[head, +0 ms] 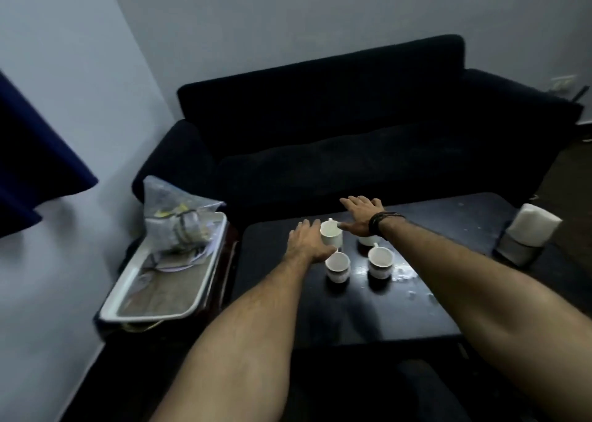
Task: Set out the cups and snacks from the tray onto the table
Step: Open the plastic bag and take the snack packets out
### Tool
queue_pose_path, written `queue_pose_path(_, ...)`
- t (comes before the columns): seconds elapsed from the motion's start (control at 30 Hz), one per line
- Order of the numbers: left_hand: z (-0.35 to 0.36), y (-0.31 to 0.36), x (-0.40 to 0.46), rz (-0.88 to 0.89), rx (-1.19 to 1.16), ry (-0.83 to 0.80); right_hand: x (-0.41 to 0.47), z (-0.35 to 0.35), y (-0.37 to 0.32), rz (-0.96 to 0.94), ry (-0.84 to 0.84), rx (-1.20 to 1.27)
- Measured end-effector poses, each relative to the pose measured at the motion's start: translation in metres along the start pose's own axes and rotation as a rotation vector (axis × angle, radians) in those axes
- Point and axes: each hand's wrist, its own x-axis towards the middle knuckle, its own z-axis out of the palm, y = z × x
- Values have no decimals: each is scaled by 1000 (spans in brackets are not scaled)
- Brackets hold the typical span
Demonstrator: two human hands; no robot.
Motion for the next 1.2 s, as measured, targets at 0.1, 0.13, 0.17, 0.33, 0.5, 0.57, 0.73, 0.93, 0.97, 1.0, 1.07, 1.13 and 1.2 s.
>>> queue_pose_path(0.1,-13,-43,-7,-86,6,11,15,5,-51,-76,-28,-2)
queue_pose_path(0.13,-15,-58,-8,-114,8,18,20,6,-67,-102,-35,-5)
queue_pose_path(0.17,-18,-72,-10,-139,8,23,25,8,-83,-128,-40,-7)
queue_pose_path(0.33,-24,-135,-19,-221,17,34,40,18,-147,-212,-58,-3)
queue_pose_path(0.5,-26,-196,-32,-303,-8,106,49,34,-200,-276,-90,2)
queue_pose_path(0.57,-24,-215,-35,-335,-25,142,53,41,-215,-282,-103,-1)
queue_pose_path(0.73,-8,-254,-41,-401,-124,173,66,56,-246,-293,-140,9)
queue_pose_path(0.93,5,-284,-28,-482,-207,153,91,68,-276,-316,-144,82)
queue_pose_path(0.97,6,-289,-24,-491,-212,146,97,70,-281,-319,-140,105)
queue_pose_path(1.0,8,-293,-21,-501,-213,141,103,71,-286,-317,-135,132)
queue_pose_path(1.07,12,-302,-14,-519,-199,136,115,73,-295,-302,-125,186)
queue_pose_path(1.13,17,-308,-8,-537,-182,121,125,75,-305,-272,-117,230)
queue_pose_path(1.2,24,-315,-2,-575,-186,83,134,79,-315,-220,-110,269)
